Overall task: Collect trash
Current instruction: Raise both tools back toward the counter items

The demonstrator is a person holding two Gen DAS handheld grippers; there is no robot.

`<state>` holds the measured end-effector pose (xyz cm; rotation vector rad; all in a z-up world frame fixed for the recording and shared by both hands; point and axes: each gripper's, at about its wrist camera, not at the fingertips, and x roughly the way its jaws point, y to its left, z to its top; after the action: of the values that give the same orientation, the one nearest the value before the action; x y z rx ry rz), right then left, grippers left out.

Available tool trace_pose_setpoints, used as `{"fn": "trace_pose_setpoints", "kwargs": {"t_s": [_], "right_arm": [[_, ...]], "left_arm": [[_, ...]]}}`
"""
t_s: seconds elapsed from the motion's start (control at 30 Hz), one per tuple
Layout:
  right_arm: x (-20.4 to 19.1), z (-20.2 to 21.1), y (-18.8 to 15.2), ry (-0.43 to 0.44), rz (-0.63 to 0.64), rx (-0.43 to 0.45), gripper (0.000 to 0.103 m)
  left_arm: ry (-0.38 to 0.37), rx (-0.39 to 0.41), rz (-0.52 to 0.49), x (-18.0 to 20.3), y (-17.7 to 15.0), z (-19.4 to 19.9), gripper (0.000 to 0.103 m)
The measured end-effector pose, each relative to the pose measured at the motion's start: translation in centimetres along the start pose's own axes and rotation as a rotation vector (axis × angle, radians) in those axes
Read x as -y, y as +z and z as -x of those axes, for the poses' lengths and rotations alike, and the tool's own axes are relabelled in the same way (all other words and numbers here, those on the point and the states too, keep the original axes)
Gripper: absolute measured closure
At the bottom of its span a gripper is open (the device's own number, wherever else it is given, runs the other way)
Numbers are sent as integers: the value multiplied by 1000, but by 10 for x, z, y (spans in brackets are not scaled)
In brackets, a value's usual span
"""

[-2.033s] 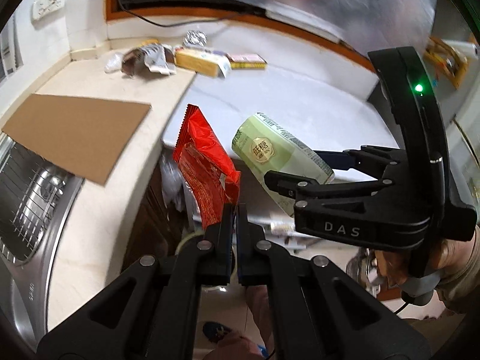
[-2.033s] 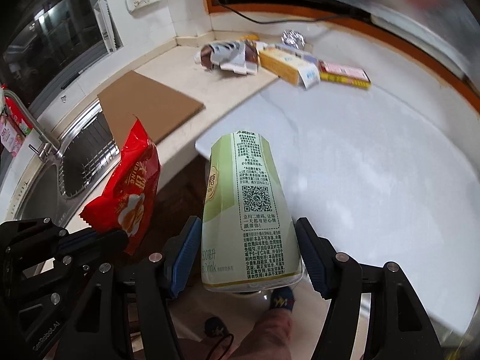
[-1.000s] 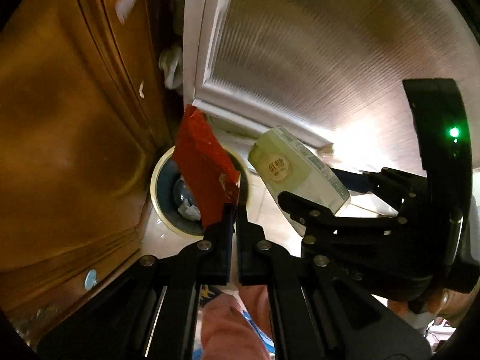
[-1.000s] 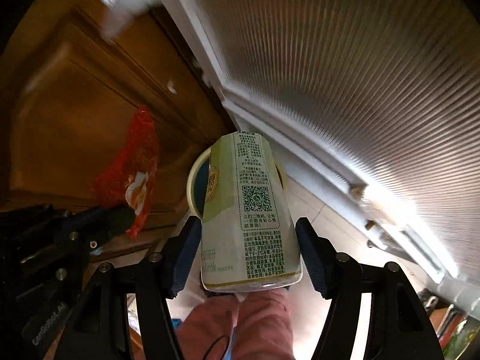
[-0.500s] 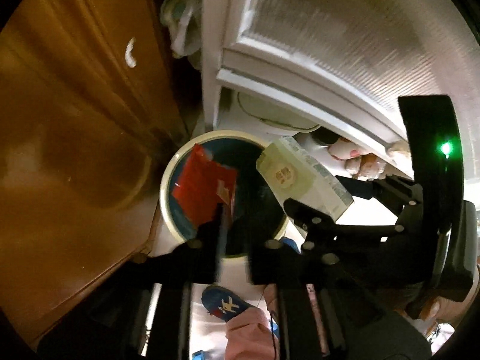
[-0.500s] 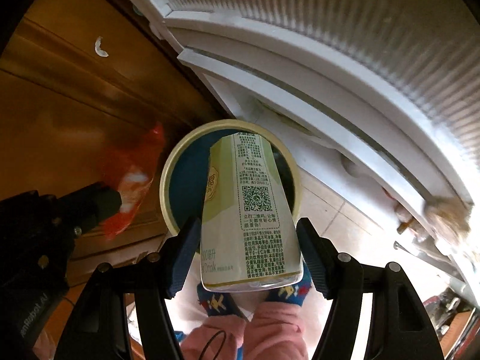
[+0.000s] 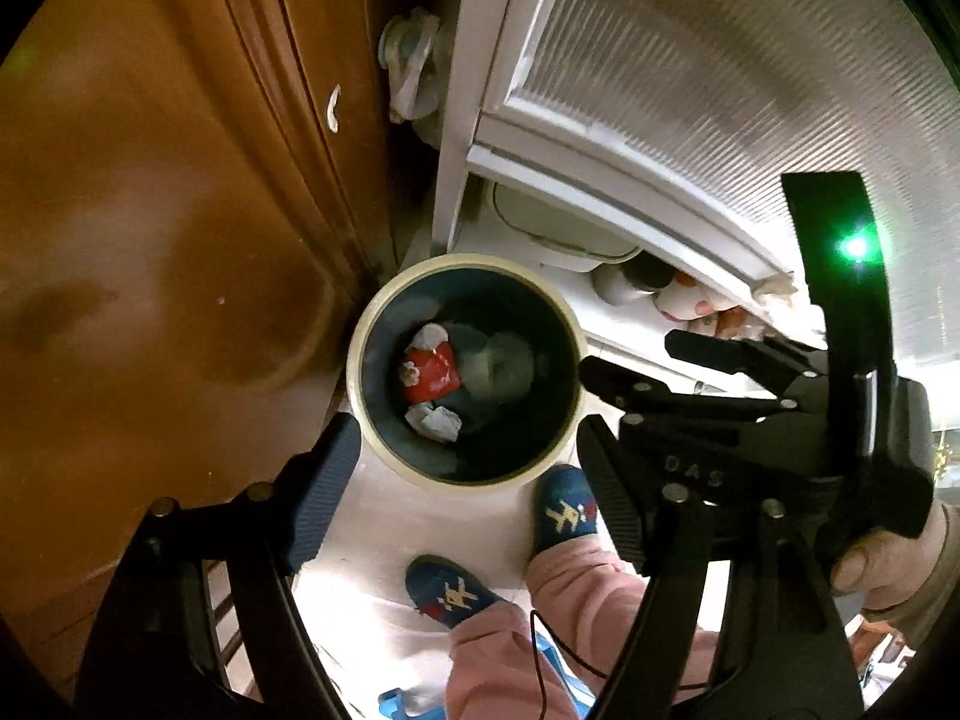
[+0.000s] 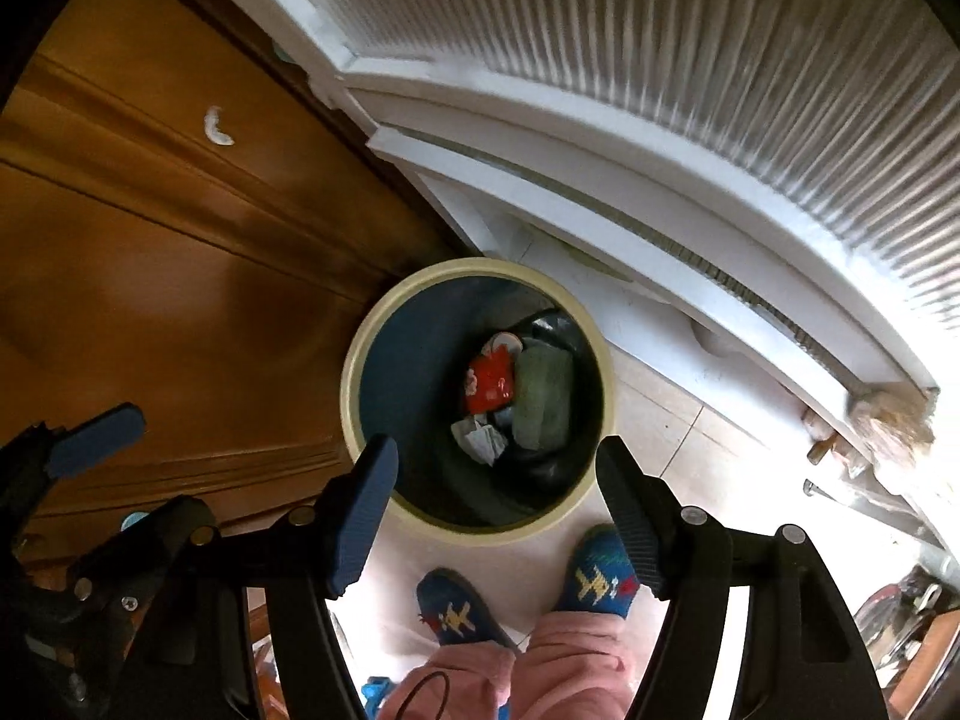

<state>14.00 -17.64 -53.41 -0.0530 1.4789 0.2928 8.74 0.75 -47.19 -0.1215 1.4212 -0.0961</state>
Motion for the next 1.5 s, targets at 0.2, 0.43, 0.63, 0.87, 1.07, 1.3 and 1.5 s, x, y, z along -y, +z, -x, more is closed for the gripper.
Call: {"fn": "trace_pose_setpoints", "kwargs": {"t_s": [0.2,0.43,0.63,0.87,1.07,1.3,1.5], "right_arm": [[-5,18,-13,18,-7,26,33],[-17,87,-29,38,-10,48,33],[-36,165,-38,32,13,90,33],[-67,260,-38,6,12,160,33],[-94,342,-37,-32,29,250,33],[-123,428,-37,-78,51,382,33],[-138,478,-34,-121,44,461,33]], "left_arm": [[-2,27,-7,11,-6,42,31],[-11,44,-27,25,-16,111,31],[-41,77,-26,36,-16,187,31],[-85,159,-47,42,-10,280,31],[-88,271,-105,47,-3,348,31],[-96,401,-158,44,10,418,31],[-120,472,-153,41,28,463,31]]}}
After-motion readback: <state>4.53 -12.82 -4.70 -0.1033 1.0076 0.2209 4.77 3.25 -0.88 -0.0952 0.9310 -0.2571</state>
